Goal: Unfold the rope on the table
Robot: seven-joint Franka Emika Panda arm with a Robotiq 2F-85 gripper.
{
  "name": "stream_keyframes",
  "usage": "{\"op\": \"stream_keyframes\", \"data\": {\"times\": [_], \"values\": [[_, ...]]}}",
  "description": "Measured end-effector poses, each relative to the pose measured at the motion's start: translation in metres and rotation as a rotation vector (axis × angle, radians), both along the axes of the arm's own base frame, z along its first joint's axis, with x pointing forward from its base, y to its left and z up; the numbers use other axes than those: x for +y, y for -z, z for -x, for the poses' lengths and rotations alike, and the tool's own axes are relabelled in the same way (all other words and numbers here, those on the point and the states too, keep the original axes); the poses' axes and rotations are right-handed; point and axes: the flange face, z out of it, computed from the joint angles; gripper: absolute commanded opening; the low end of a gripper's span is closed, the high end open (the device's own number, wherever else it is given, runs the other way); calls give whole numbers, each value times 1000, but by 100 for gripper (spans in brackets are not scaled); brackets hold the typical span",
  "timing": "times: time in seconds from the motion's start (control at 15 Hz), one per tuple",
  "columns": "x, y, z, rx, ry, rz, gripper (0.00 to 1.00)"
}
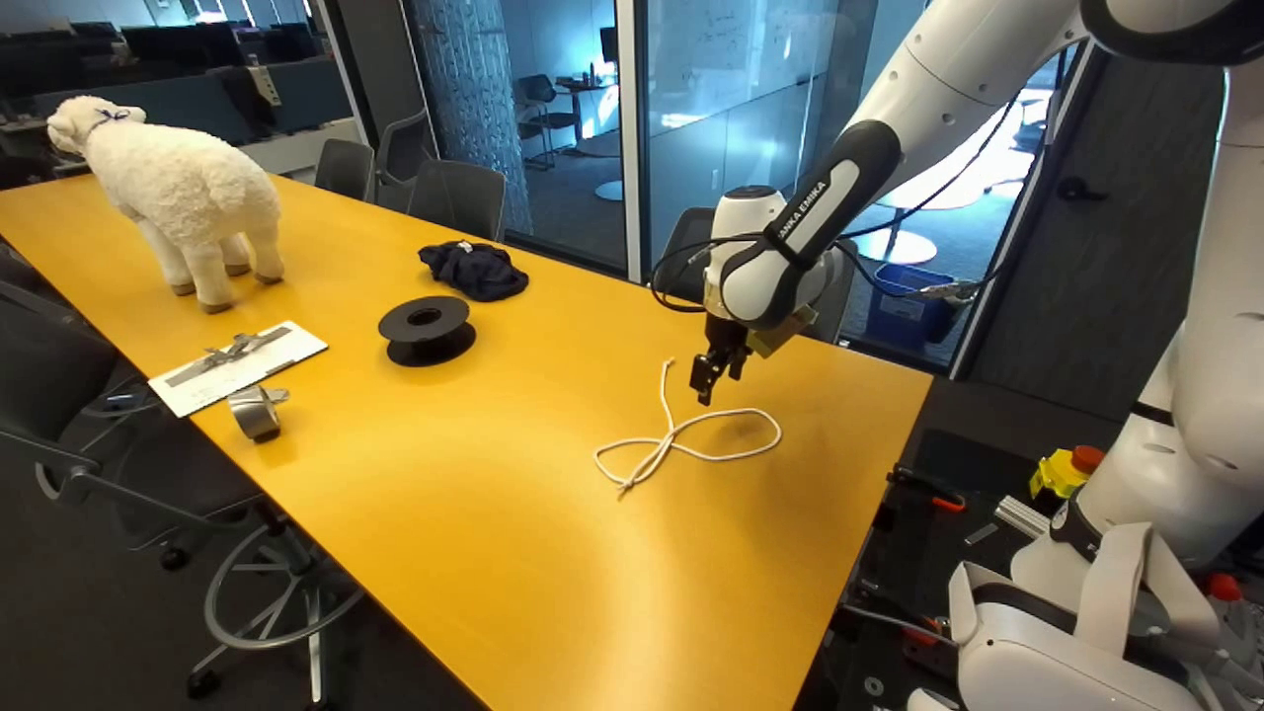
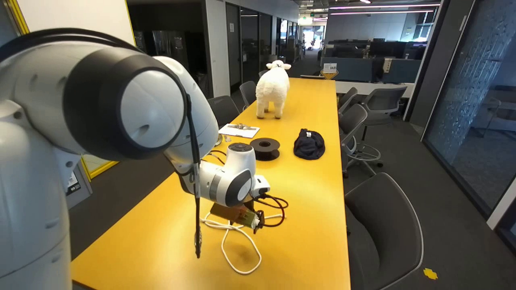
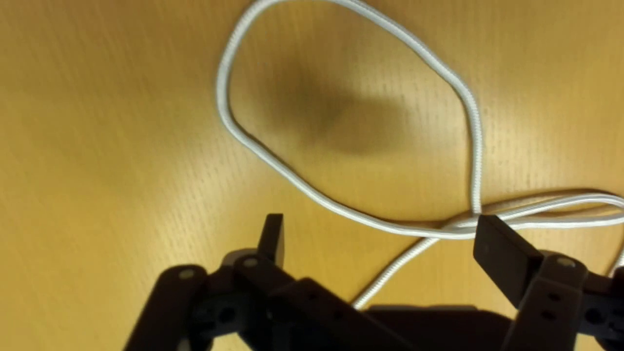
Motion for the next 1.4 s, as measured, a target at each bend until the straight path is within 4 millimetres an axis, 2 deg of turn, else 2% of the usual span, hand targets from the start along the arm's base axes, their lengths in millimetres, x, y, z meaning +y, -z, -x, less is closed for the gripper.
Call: {"op": "stream_keyframes", "data": {"times": [0.27,0.53,0.8,1.07,1.4], "values": [[48,1,-17,30,-213,-31,100],[78,8,-32,77,-430,-59,100],[90,19,-50,119,-635,-63,100],[99,42,-66,142,-831,-44,100],[114,65,-84,140,-954,-9,100]]}}
